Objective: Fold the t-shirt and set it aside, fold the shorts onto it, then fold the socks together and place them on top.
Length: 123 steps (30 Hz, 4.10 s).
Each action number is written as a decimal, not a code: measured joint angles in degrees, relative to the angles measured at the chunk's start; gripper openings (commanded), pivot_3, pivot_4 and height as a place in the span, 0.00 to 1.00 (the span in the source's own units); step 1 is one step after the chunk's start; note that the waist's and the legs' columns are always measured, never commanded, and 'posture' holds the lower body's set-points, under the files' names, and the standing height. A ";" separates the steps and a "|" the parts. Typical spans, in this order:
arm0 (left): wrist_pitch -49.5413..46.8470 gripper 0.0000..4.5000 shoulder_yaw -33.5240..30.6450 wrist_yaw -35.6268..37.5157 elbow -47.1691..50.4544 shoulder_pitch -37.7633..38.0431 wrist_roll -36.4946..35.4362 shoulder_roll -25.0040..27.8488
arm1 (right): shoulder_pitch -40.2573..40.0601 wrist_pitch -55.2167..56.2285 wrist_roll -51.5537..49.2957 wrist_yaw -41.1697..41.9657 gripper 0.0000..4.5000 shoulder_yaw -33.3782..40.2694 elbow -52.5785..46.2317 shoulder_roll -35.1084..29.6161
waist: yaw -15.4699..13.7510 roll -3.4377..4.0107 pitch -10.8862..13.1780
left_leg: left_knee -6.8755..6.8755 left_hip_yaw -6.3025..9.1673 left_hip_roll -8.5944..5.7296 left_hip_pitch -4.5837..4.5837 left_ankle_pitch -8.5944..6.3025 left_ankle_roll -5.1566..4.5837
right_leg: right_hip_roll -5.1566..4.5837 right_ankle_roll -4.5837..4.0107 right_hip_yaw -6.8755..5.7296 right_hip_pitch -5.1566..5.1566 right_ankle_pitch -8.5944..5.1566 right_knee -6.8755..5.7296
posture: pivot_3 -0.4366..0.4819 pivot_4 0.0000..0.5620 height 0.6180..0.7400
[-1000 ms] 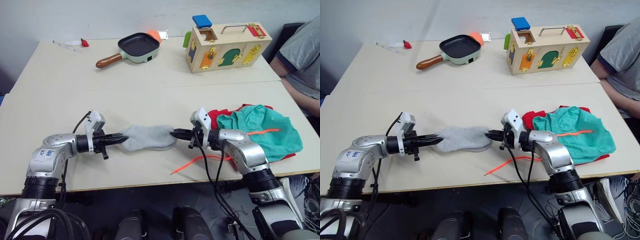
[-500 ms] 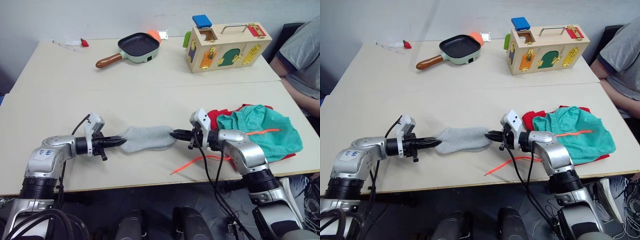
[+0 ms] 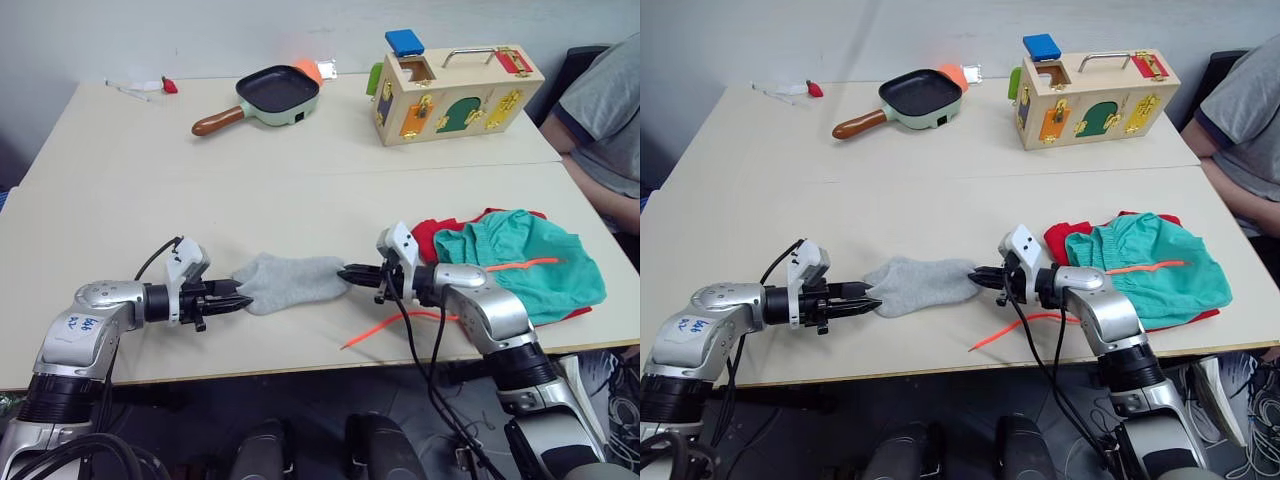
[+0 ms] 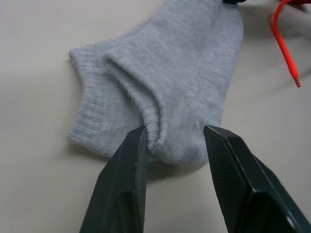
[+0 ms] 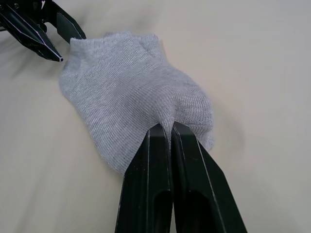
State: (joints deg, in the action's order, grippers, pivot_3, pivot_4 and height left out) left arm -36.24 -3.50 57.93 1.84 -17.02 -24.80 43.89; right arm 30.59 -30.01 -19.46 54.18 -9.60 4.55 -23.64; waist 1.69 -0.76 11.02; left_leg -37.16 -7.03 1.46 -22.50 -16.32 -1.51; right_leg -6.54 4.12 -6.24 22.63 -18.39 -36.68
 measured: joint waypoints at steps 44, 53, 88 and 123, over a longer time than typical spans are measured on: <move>-1.38 0.51 -3.33 -4.19 -6.86 -4.41 -1.46 -1.76 | -1.15 -3.10 -2.22 1.24 0.47 1.07 -0.54 -1.02 | -0.05 0.00 0.00 | 0.00 0.00 -0.01 -0.04 0.00 0.00 | 0.00 0.00 -0.01 0.03 0.00 0.01 | 0.48 0.27 1.00; 10.95 0.14 -7.09 -0.49 -1.10 -3.88 -4.16 -5.62 | 0.22 6.35 -3.51 5.53 0.08 2.58 -2.76 1.72 | 0.09 -0.01 0.00 | 0.02 -0.02 0.00 0.04 0.01 0.05 | 0.00 0.00 -0.02 0.02 0.00 -0.08 | 0.48 0.27 1.00; 24.55 0.00 2.30 -3.27 -11.09 -6.09 5.69 -15.00 | 0.36 -36.34 -20.45 -16.21 0.67 14.40 -9.14 -0.53 | -0.11 -0.02 -0.01 | 0.01 0.10 0.00 0.07 0.02 -0.06 | -0.08 -0.02 -0.06 -0.07 0.00 0.00 | 0.48 0.27 1.00; 11.32 0.00 10.48 -7.67 -2.65 -8.11 8.16 -22.44 | 9.79 -57.13 -23.58 -24.57 0.01 15.21 -3.40 -1.16 | -0.19 0.01 0.01 | -0.07 0.16 -0.04 -0.65 0.15 -0.19 | 0.01 0.09 -0.23 0.36 0.06 0.07 | 0.48 0.27 1.00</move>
State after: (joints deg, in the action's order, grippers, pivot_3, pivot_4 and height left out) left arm -24.92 6.98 50.25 -0.81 -25.13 -16.64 21.45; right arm 40.38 -87.14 -43.05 29.60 5.60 1.15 -24.80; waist 1.50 -0.76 11.03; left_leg -37.24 -6.87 1.41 -23.15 -16.17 -1.70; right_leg -6.52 4.20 -6.47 22.99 -18.33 -36.60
